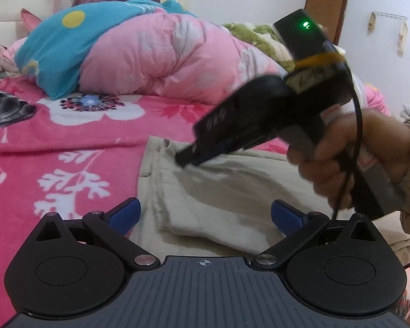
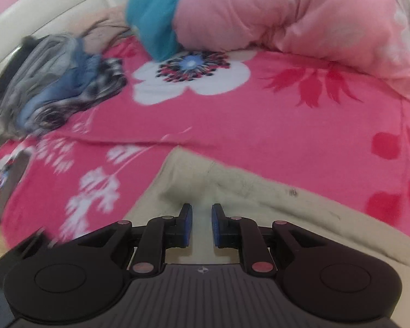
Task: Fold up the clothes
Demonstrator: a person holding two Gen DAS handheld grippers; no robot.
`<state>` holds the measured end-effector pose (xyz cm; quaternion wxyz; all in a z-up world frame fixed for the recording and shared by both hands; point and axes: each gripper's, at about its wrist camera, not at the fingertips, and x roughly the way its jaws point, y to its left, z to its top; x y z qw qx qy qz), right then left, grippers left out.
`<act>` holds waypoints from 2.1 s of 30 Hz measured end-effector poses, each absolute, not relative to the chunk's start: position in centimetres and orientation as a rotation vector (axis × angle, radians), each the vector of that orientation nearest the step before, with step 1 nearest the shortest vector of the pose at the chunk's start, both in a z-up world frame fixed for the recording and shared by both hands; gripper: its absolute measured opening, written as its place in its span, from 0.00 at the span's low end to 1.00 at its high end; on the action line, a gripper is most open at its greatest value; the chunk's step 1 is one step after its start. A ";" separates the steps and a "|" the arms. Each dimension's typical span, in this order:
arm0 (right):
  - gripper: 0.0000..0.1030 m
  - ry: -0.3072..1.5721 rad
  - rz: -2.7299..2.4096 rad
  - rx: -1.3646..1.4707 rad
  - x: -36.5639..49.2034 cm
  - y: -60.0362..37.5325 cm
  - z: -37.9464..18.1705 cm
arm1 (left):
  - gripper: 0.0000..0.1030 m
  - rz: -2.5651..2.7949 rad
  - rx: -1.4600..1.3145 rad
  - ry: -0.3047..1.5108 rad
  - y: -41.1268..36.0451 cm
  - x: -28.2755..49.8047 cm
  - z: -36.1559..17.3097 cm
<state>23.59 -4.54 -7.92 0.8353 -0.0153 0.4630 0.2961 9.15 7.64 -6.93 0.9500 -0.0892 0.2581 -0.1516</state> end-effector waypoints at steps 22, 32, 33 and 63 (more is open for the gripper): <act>0.18 0.728 0.161 0.288 13.5 -25.2 -10.1 | 1.00 -0.168 0.190 0.581 -4.6 16.1 -7.3; 0.30 0.671 0.206 0.321 12.4 -25.5 -10.6 | 1.00 -0.126 0.381 0.464 -6.9 15.1 -7.4; 0.30 0.669 0.208 0.324 12.3 -25.5 -10.6 | 1.00 -0.157 0.303 0.507 -5.8 15.7 -7.3; 0.34 0.653 0.214 0.314 12.3 -25.3 -11.2 | 1.00 -0.249 0.062 0.585 -2.6 16.7 -8.1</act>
